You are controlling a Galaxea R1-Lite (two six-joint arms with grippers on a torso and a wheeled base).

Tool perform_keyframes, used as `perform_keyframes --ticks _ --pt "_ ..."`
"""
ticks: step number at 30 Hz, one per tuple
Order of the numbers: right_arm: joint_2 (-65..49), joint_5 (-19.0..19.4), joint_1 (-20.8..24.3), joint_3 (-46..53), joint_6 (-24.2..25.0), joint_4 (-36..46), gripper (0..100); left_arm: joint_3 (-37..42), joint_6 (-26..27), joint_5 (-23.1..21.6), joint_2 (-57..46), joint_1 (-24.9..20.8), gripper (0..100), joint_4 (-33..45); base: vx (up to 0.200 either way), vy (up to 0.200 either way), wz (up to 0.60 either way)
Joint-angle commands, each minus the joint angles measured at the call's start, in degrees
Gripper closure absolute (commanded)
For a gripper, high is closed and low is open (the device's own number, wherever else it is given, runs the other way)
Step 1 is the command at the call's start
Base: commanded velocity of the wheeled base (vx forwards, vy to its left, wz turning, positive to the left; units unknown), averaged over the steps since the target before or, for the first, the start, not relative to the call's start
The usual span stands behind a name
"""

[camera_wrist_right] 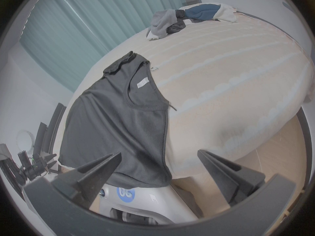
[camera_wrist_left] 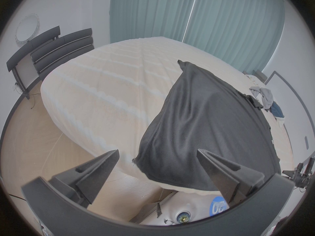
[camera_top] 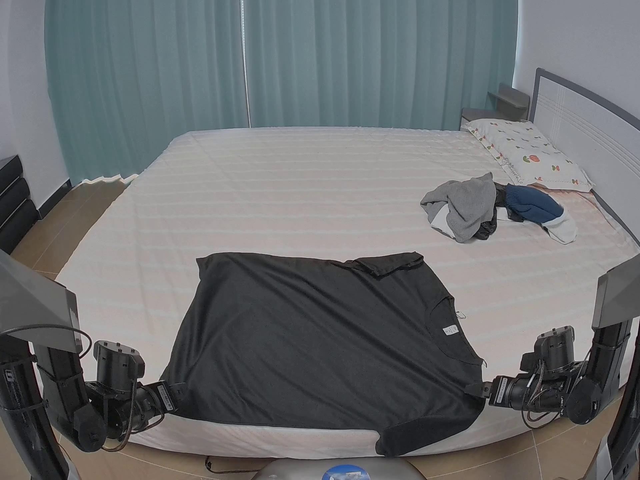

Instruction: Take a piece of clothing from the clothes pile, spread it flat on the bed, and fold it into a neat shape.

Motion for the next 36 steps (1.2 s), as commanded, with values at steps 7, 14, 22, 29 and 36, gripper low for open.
perform_keyframes --ticks 7,14,22,29,36 --pt "-4.31 0.79 -0.32 -1.65 3.89 -0.12 0 -2.05 -0.85 -1.20 -5.02 1.36 0 -0.09 0.000 0.000 0.00" --pt "-4.58 1.31 -1.55 -2.35 4.86 -0.39 0 -2.93 -1.28 -0.76 -5.28 1.71 0 -0.18 0.000 0.000 0.00" --pt "-5.46 1.49 -1.90 -3.23 6.97 -1.27 0 -3.55 -4.62 -1.38 -6.07 3.03 0 -0.44 0.000 0.200 0.00" --pt "-5.98 1.49 -1.90 -3.50 7.50 -1.44 0 -3.46 -4.62 -1.38 -5.63 2.94 0 -0.53 0.000 0.200 0.00" --pt "-6.69 1.40 -1.99 -4.29 7.58 -1.44 0 -3.72 -4.98 -1.38 -5.81 2.50 0 -0.53 0.000 0.000 0.00"
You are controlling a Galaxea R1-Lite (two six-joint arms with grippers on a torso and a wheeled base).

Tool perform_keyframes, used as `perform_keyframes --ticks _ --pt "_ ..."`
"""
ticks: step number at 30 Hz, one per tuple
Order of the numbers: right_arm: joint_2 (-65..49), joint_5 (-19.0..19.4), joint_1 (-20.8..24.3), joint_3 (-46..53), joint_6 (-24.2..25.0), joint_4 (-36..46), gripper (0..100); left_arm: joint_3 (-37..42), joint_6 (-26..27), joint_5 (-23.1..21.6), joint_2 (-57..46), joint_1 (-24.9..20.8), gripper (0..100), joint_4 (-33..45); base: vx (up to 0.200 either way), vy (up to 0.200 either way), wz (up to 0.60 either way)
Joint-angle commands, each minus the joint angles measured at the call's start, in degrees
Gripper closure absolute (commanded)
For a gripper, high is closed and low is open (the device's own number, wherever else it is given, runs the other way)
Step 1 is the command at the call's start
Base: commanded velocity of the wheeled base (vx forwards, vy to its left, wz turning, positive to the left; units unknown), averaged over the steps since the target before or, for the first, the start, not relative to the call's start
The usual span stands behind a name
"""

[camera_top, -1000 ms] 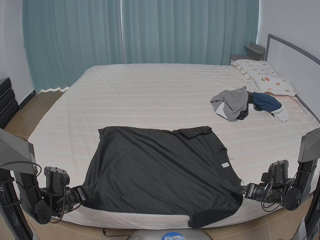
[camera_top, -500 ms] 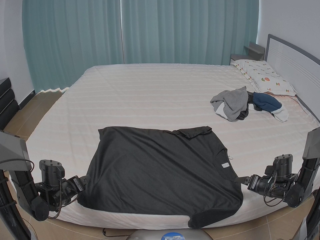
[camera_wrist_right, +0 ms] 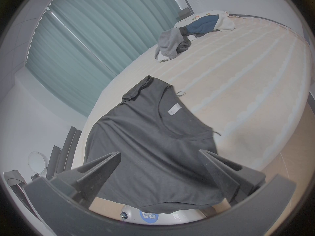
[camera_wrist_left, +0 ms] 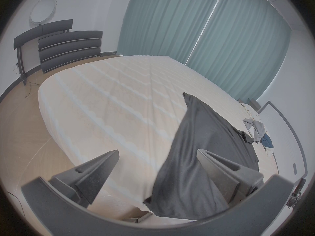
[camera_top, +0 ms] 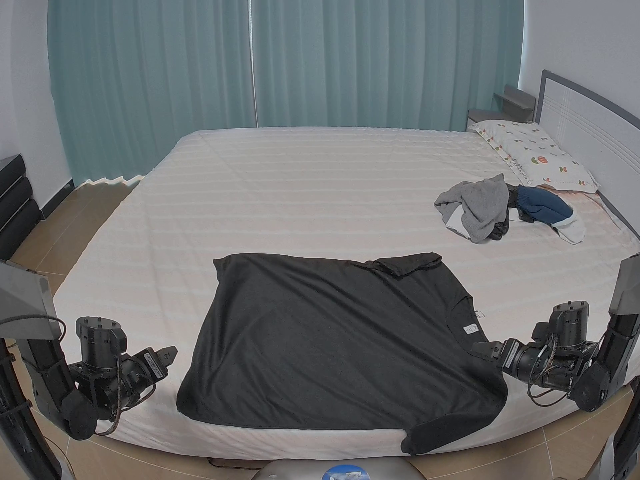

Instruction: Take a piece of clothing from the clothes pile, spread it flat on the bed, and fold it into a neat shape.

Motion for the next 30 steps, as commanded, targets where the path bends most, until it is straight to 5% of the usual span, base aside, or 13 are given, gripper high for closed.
perform_keyframes --ticks 1,14,26,30 --pt "-0.92 -0.02 0.08 -0.24 0.03 0.01 0 -0.23 -0.08 0.15 0.17 -0.43 0 -0.04 0.000 0.000 0.00" --pt "-2.41 -0.02 0.52 -0.24 1.52 0.10 0 -2.16 -0.51 0.06 0.35 -2.45 0 -0.04 0.185 0.000 0.00" --pt "-1.62 0.33 0.96 -0.24 3.63 0.18 0 -11.83 -3.24 -0.11 4.74 -3.68 0 0.75 0.000 0.000 0.00" --pt "-1.27 1.21 1.23 -0.33 4.86 0.10 0 -18.51 -4.47 -5.12 5.79 -2.98 0 4.71 0.000 0.000 0.00"
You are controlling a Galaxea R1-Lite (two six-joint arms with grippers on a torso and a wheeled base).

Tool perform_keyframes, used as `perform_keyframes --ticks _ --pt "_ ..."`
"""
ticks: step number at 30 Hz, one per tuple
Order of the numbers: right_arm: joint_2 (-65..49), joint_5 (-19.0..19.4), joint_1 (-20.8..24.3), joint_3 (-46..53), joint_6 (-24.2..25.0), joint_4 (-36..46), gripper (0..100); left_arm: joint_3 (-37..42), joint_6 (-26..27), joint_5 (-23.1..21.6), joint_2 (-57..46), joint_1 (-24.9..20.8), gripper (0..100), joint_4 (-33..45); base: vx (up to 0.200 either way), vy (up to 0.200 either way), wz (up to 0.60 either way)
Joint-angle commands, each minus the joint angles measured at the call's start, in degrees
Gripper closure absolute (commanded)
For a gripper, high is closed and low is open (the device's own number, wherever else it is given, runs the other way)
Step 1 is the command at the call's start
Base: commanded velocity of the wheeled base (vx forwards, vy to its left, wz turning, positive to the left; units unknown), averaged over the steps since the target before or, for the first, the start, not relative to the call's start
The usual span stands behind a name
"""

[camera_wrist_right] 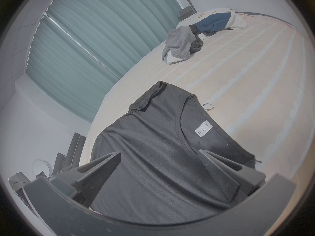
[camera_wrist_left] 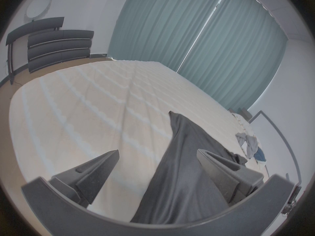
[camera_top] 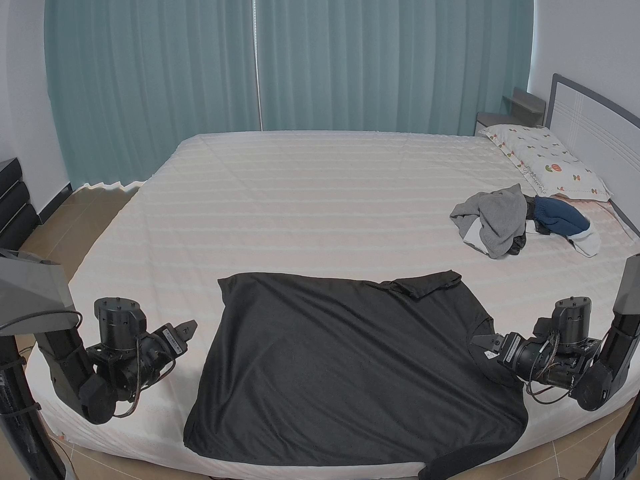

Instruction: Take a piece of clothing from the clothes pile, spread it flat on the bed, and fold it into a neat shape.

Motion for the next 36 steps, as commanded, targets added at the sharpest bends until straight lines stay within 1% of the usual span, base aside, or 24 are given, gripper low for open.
perform_keyframes --ticks 1,2,3,4,6,8,9,10,11,12,13,15,17,18,21,29,33,36 --pt "0.52 0.77 0.40 -0.13 1.35 -0.11 0 -6.66 -1.32 -3.59 2.58 0.60 0 3.17 0.000 0.000 0.00" --pt "0.61 1.38 0.49 -0.13 1.97 -0.11 0 -11.32 -2.20 -6.66 3.72 1.74 0 6.69 0.000 0.000 0.00" --pt "0.61 1.47 0.49 -0.13 2.14 -0.11 0 -12.02 -2.47 -7.01 3.89 1.92 0 7.13 0.000 0.000 0.00" --pt "0.79 2.00 0.49 -0.13 2.93 -0.11 0 -16.24 -3.96 -8.16 5.04 2.62 0 9.76 0.000 0.000 0.00" --pt "1.31 2.70 0.49 -0.13 3.55 -0.11 0 -20.54 -5.19 -8.68 6.27 2.80 0 13.19 0.000 0.000 0.00" --pt "2.02 3.23 0.49 -0.13 3.99 -0.11 0 -27.58 -5.54 -9.12 8.82 3.24 0 18.55 0.000 0.000 0.00" --pt "2.28 3.32 0.57 -0.13 4.16 -0.11 0 -30.12 -5.63 -9.56 10.05 3.50 0 20.13 0.000 0.000 0.00" --pt "2.28 3.32 0.57 -0.13 4.16 -0.11 0 -30.56 -5.63 -9.65 10.22 3.59 0 20.40 0.000 0.000 0.00" --pt "2.54 3.40 0.93 -0.13 4.60 -0.20 0 -35.84 -5.81 -10.62 13.12 4.03 0 23.30 0.000 0.000 0.00" --pt "2.54 3.40 0.93 -0.13 4.60 -0.20 0 -35.84 -5.81 -10.62 13.12 4.03 0 23.30 0.000 0.000 0.00" --pt "2.54 3.49 1.36 -0.22 5.39 -0.11 0 -40.14 -6.42 -11.50 15.94 4.03 0 25.67 0.000 0.000 0.00" --pt "2.54 3.49 1.80 -0.22 5.83 -0.11 0 -44.10 -6.86 -11.50 18.22 3.94 0 27.52 0.000 0.000 0.00" --pt "2.54 3.49 2.24 -0.40 6.27 -0.11 0 -48.76 -8.80 -11.50 19.89 4.12 0 29.19 0.000 0.000 0.00" --pt "2.54 3.49 2.24 -0.40 6.27 -0.11 0 -50.52 -10.64 -11.50 20.42 4.12 0 30.24 0.000 0.000 0.00" --pt "2.72 3.49 2.42 -0.49 6.45 -0.11 0 -54.21 -13.89 -11.50 21.82 4.03 0 32.17 0.000 0.000 0.00" --pt "4.56 3.49 2.60 -1.19 6.45 -0.11 0 -59.48 -13.98 -11.23 26.75 4.38 0 32.61 0.000 0.000 0.00" --pt "4.92 3.49 2.60 -1.28 6.45 -0.20 0 -60.27 -13.98 -11.50 27.01 4.29 0 32.61 0.000 0.000 0.00" --pt "4.92 3.49 2.60 -1.28 6.45 -0.46 0 -62.29 -13.98 -11.59 28.24 4.03 0 32.61 0.000 0.000 0.00"
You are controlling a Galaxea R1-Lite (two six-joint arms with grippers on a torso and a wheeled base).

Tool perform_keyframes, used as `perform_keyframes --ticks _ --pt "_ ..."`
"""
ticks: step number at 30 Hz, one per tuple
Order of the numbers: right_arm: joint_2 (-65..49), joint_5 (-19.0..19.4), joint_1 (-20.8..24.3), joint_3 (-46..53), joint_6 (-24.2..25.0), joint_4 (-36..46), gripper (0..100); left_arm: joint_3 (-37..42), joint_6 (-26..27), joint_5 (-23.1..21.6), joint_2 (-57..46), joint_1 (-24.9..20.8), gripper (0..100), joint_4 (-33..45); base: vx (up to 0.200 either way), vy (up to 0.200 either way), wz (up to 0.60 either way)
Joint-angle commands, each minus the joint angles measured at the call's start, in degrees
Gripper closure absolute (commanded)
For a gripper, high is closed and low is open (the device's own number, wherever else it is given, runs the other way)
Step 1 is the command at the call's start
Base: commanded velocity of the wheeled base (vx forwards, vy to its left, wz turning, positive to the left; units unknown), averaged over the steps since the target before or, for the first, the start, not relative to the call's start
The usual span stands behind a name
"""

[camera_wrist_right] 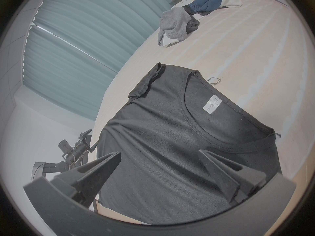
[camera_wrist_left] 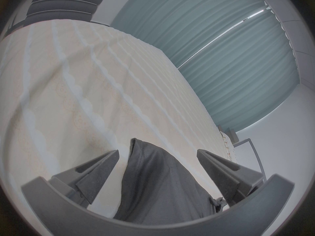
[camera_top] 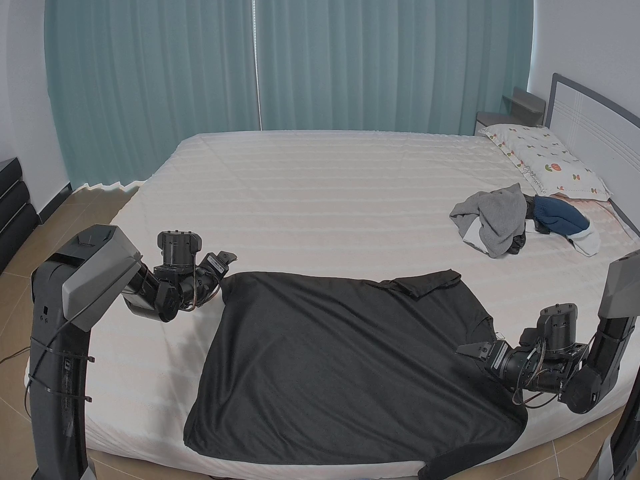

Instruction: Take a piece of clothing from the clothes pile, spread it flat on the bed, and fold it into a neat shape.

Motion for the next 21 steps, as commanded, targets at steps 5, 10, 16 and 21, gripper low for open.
perform_keyframes --ticks 5,10,16,21 --pt "0.41 -0.07 0.06 -0.06 0.00 -0.28 0 -2.49 0.04 -0.04 3.04 -0.48 100 -0.05 0.000 0.000 0.00" --pt "0.50 -0.07 0.06 -0.06 0.00 -0.28 0 -4.43 0.04 0.66 4.10 -0.39 100 0.92 0.000 0.000 0.00" --pt "0.24 -0.07 0.06 -0.14 0.00 -0.28 0 -5.66 -0.05 3.04 4.10 0.23 100 0.31 0.000 0.000 0.00" --pt "0.24 -0.07 0.06 -0.32 0.09 -0.37 0 -6.89 0.13 6.73 4.54 0.58 100 -2.15 0.000 0.000 0.00"
